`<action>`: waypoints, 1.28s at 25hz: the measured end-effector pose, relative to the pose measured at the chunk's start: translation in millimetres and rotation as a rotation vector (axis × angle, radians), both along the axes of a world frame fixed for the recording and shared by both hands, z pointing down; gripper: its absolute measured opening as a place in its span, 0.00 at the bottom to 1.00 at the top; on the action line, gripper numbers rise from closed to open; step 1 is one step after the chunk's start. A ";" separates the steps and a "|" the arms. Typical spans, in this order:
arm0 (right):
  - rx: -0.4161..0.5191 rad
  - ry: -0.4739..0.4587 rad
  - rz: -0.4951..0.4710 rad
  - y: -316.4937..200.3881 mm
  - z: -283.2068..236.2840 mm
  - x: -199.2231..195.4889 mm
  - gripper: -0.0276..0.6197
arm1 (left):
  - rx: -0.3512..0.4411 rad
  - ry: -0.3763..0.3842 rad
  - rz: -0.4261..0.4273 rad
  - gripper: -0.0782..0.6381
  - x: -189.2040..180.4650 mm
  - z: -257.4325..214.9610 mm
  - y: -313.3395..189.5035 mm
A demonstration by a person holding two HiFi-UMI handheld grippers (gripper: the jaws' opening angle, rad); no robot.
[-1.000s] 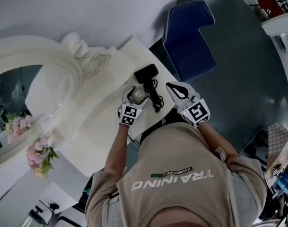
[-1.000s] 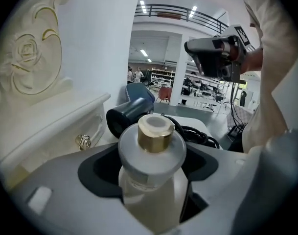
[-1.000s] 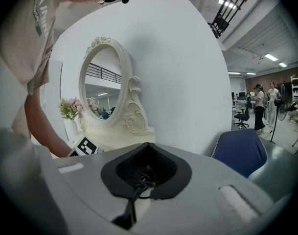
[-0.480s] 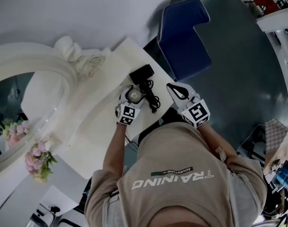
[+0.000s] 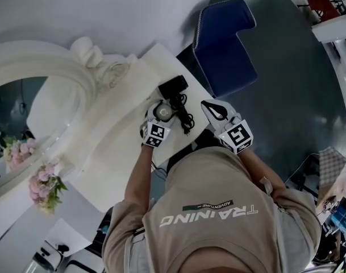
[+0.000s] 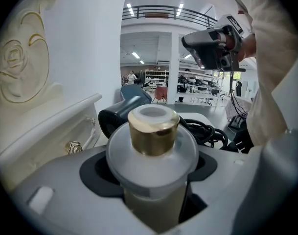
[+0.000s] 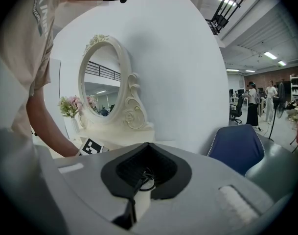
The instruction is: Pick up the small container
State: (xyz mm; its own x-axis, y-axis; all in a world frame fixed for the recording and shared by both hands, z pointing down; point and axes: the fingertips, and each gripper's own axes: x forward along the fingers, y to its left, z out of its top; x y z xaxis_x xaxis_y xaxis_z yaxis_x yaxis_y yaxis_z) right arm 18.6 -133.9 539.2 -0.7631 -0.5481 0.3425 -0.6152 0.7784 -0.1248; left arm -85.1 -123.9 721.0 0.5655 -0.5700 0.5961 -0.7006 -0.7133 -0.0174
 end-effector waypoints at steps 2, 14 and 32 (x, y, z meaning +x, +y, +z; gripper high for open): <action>0.000 -0.005 -0.005 2.2 -0.6 -0.9 0.05 | -0.011 -0.002 -0.010 0.60 -2.2 -0.8 2.0; 0.011 -0.031 -0.098 12.6 -4.3 -20.0 0.05 | 0.035 -0.002 -0.092 0.60 -19.5 -44.9 38.1; 0.072 -0.070 -0.327 32.4 -28.5 -80.3 0.05 | 0.119 0.020 -0.419 0.60 -68.3 -135.0 96.5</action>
State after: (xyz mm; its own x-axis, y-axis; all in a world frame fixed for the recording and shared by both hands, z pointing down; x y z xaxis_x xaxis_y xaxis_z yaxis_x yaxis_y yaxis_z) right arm -61.7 -101.5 510.7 -0.9229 -0.2910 0.2522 -0.3230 0.9416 -0.0955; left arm -153.4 -27.4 586.1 0.2814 -0.8168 0.5036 -0.9303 -0.3610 -0.0657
